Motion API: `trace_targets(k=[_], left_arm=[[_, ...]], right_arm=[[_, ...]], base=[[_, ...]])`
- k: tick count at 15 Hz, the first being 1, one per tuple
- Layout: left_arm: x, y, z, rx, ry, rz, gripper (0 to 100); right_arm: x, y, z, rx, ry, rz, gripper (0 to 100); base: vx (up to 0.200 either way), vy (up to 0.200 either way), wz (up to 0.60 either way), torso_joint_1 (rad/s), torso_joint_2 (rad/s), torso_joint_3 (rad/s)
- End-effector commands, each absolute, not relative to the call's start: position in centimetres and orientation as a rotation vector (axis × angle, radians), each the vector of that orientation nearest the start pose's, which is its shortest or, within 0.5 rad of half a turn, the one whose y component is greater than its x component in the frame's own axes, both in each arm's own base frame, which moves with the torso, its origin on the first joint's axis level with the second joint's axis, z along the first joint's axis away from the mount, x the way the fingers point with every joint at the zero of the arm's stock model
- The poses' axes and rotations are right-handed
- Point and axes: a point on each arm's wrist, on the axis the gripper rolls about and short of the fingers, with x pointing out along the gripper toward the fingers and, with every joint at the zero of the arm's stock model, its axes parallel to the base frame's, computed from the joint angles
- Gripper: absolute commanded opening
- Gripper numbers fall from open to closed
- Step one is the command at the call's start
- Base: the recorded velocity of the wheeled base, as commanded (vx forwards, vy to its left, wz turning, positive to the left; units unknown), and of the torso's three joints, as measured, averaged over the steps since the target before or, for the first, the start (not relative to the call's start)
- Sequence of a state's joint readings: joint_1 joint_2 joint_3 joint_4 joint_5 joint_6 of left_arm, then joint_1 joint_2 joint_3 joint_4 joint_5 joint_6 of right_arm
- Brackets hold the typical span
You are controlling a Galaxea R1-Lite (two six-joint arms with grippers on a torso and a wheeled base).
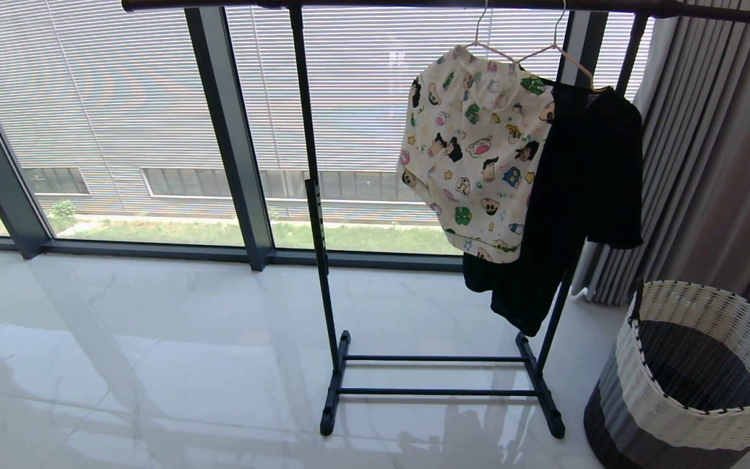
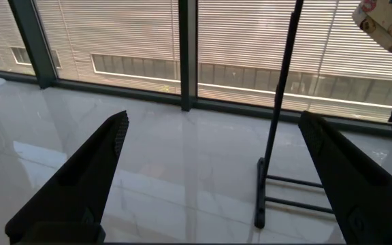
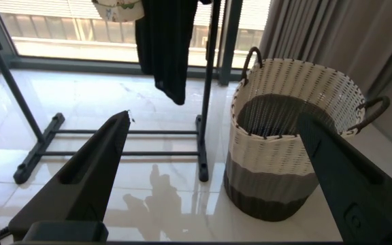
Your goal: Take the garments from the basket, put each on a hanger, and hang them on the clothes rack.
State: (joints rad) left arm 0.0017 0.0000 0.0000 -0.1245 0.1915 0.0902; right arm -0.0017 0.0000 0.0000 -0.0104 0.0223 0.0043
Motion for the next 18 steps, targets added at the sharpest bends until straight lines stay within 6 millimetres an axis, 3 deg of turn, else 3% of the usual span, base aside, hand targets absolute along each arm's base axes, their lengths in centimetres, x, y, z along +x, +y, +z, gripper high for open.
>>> trace_targets(k=[1, 7, 12, 13, 16, 18], left_arm=[[-2.4, 0.4, 8.9, 0.077, -0.127, 0.199, 100], [-2.4, 0.3, 8.9, 0.081, -0.126, 0.125, 100], [-2.3, -0.4, 7.5, 0.078, 0.011, -0.154, 100], [-2.3, -0.4, 7.5, 0.056, 0.009, -0.155, 100], [-2.3, 0.1, 7.6, 0.021, -0.004, 0.055, 100], [-2.3, 0.0, 7.6, 0.028, -0.003, -0.008, 100]], right_arm=[[-2.3, 0.1, 7.7, 0.004, -0.011, 0.022, 100], [-2.3, 0.1, 7.7, 0.004, -0.011, 0.022, 100], [-2.3, 0.1, 7.7, 0.004, -0.011, 0.022, 100], [-2.3, 0.1, 7.7, 0.004, -0.011, 0.022, 100], [-2.3, 0.1, 7.7, 0.004, -0.011, 0.022, 100], [-2.3, 0.1, 7.7, 0.004, -0.011, 0.022, 100]], base=[[0.0, 0.0, 0.0, 0.0, 0.0, 0.0], [0.0, 0.0, 0.0, 0.0, 0.0, 0.0], [0.0, 0.0, 0.0, 0.0, 0.0, 0.0], [0.0, 0.0, 0.0, 0.0, 0.0, 0.0], [0.0, 0.0, 0.0, 0.0, 0.0, 0.0], [0.0, 0.0, 0.0, 0.0, 0.0, 0.0]])
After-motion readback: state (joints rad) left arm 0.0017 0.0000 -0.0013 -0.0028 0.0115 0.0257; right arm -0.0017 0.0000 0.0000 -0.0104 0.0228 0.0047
